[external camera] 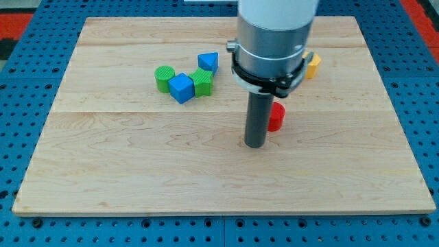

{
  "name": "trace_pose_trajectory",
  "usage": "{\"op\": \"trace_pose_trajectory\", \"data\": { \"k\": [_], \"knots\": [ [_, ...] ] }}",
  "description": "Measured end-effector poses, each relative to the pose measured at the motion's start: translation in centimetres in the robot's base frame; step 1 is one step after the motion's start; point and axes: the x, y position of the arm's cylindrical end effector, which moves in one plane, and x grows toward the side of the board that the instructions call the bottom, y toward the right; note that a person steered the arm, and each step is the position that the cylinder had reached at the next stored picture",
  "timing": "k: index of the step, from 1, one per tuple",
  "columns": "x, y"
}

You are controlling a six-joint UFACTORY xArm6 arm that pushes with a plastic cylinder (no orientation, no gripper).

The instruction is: Push the red circle close to yellow blocks

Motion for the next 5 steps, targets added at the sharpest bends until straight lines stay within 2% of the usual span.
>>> {"op": "trace_pose_trajectory", "data": {
  "k": [1, 2, 3, 4, 5],
  "knots": [
    [-3.9, 1.1],
    [-5.5, 1.9],
    [-5.3, 2.4],
    [-2.4, 2.2],
    [-2.3, 2.8]
  ]
}}
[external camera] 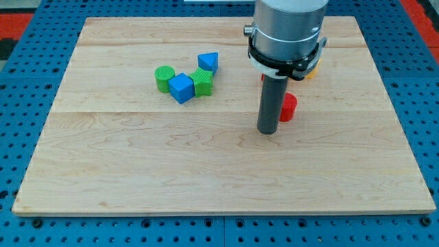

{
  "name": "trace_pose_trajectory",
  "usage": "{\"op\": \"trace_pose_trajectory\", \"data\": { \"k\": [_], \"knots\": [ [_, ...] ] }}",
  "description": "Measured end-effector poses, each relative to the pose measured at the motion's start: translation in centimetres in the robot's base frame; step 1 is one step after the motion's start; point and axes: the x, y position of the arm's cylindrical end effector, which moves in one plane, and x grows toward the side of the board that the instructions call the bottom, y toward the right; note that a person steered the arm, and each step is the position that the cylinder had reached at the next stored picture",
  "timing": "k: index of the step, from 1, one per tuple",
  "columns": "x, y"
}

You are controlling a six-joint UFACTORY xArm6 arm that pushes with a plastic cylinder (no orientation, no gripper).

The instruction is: Push the red circle close to yellow blocks

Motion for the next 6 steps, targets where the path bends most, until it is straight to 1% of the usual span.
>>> {"op": "trace_pose_trajectory", "data": {
  "k": [1, 2, 3, 4, 5, 6],
  "knots": [
    [-3.2, 0.4],
    [-4.5, 2.0],
    [-2.7, 2.5],
    [-3.4, 4.3],
    [-5.3, 4.6],
    [-6.1, 4.7]
  ]
}}
